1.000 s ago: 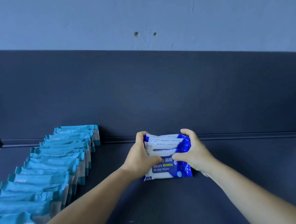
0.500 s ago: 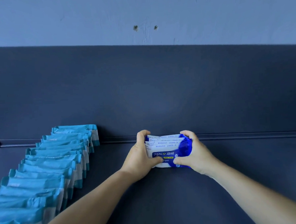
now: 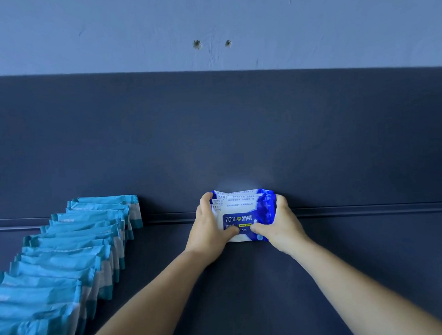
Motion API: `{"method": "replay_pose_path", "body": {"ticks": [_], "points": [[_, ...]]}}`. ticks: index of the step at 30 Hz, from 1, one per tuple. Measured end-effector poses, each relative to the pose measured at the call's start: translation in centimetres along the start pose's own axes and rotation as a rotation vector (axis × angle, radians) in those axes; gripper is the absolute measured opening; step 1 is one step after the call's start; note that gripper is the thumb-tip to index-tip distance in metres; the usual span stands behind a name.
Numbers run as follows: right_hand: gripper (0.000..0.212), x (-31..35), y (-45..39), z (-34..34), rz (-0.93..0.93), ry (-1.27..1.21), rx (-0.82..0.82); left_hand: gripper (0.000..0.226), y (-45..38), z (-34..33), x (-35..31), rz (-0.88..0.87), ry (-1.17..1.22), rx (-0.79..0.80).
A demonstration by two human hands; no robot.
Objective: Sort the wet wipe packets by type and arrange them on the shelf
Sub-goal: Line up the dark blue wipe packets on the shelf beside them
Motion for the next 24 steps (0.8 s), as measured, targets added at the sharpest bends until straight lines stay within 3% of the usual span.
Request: {"method": "replay_pose_path", "body": {"ticks": [3, 5, 9, 14, 24], "points": [[0.084, 0.5, 0.5, 0.5, 0.078, 0.153, -0.067, 0.106, 0.7, 0.4, -1.6, -0.165, -0.272, -0.007], [0.105, 1.7, 1.2, 0.8, 0.215, 0.335, -0.112, 0.102, 1.0, 0.4, -2.9, -0.287, -0.561, -0.016], [0.093, 3.7, 2.3, -0.2, 0.476, 0.754, -0.095, 0.081, 0.9, -0.7, -3.5, -0.355, -0.957, 0.094], [0.084, 3.8, 2.5, -0.3, 0.457, 0.823, -0.061, 0.079, 1.5, -1.5, -4.1, -0.347, -1.063, 0.118], [0.094, 3.2, 4.5, 1.1, 0.384, 0.824, -0.010, 0.074, 3.5, -2.3, -5.5, -0.357, -1.072, 0.172]]}}
Point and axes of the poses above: each hand's wrist, its own y-axis away from the middle knuckle, its own z-axis out of the back of the hand, x = y × z, the point moved 8 cm from there along -y, towards the middle knuckle, and after that the axes turned 4 degrees about y, right-handed, at the moved point
